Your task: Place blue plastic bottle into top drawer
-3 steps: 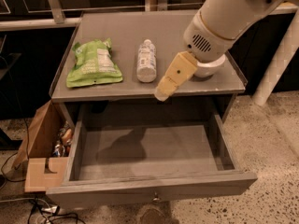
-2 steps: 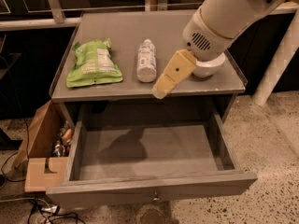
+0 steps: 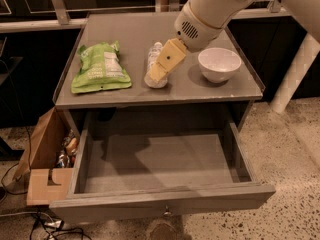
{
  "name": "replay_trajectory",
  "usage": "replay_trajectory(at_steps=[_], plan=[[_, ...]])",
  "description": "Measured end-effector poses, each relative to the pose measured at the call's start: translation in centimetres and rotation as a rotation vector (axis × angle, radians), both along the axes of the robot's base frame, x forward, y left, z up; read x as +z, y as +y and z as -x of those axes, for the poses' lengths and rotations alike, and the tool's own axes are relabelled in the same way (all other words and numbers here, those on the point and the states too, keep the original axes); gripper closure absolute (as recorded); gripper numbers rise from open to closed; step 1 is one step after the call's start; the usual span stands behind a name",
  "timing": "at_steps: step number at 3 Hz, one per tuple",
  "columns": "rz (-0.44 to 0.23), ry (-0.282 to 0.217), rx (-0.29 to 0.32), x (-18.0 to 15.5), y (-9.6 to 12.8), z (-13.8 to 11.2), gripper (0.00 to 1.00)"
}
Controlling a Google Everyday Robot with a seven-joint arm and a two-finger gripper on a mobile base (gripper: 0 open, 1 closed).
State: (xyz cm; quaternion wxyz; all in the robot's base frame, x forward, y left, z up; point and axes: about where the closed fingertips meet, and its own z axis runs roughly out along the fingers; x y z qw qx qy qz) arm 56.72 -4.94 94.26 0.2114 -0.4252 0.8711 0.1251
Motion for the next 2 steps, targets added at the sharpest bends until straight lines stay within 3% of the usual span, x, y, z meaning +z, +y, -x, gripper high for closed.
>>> replay_trajectory(at_steps=[1, 2], plan=[[-0.001, 0.003, 0.004, -0.1, 0.0, -0.1, 0.00], [-0.062, 0.035, -0.052, -1.5, 0.9, -1.3, 0.00]])
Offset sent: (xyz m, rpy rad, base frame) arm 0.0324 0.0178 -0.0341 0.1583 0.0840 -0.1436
